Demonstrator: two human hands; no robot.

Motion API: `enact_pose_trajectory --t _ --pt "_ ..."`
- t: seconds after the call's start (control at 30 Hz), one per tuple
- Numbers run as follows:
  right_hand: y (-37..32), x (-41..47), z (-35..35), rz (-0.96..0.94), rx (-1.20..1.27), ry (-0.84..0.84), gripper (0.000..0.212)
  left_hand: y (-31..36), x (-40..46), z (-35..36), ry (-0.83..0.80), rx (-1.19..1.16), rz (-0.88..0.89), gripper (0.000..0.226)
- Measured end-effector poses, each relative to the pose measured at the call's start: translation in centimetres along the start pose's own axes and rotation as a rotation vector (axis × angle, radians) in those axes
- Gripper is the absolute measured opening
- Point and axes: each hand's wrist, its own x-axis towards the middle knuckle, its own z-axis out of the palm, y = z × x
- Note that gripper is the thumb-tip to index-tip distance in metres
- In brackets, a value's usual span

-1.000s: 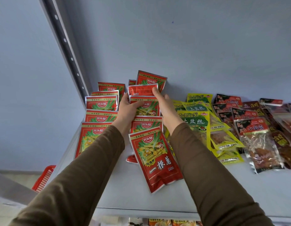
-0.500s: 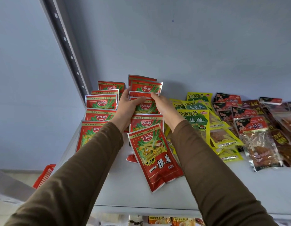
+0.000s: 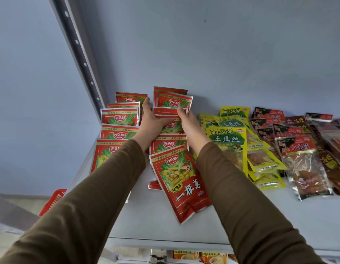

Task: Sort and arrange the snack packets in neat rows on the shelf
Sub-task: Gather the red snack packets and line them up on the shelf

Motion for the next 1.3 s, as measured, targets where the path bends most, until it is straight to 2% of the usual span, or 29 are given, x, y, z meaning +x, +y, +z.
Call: enact_pose_trajectory --t 0.1,0.2,0.3,0.37,0.43,0.53,0.63,0.8,0.97,1.03,1.13,1.3 --pt "0.2 0.2 -0.5 0.079 0.058 -0.025 0.069 -0.2 -0.2 -0.4 0.027 0.163 0.04 0.112" --pt "0.2 0.0 -1.0 0.058 0.075 -0.064 0.079 0.4 -0.9 -0.5 0.04 0.326 0.13 0.11" --pt "0.5 0.1 -1.2 0.047 0.071 -0.091 0.09 2.0 -2.8 -0.6 0.037 0.466 0.26 0.095" --pt "0.7 0.2 -1.4 0.039 0.074 -0.117 0.083 3.1 -5.5 -0.5 -0.024 0.613 0.261 0.085" --pt "0.6 0.1 -1.6 0.044 0.059 -0.138 0.071 2.9 -9.9 0.2 -0.137 0.892 0.251 0.083" --pt "0.2 0.0 -2.1 0.044 0.073 -0.174 0.052 0.5 -16.6 1.7 -0.267 1.144 0.347 0.098" --pt "0.0 -0.5 -2.3 0.025 0.058 -0.204 0.048 -2.4 -18.4 2.3 -0.341 1.215 0.323 0.115" --pt "0.4 -1.2 -1.5 0.01 -0.047 -0.164 0.054 -2.5 -17.0 0.3 -0.442 1.269 0.406 0.102" --pt "0.7 -2.2 -0.4 0.046 0.033 -0.103 0.045 -1.7 -16.7 -1.7 -0.564 1.244 0.351 0.094" --pt "0.8 -2.3 -0.2 0.035 0.085 -0.085 0.04 -1.2 -16.4 -1.0 -0.51 1.181 0.345 0.092" --pt "0.7 -2.1 0.2 -0.002 0.104 -0.064 0.037 -1.9 -15.8 0.8 -0.331 1.119 0.342 0.094" --pt "0.8 -2.3 1.4 0.009 0.108 -0.132 0.036 -4.3 -15.5 0.1 -0.321 1.303 0.337 0.092"
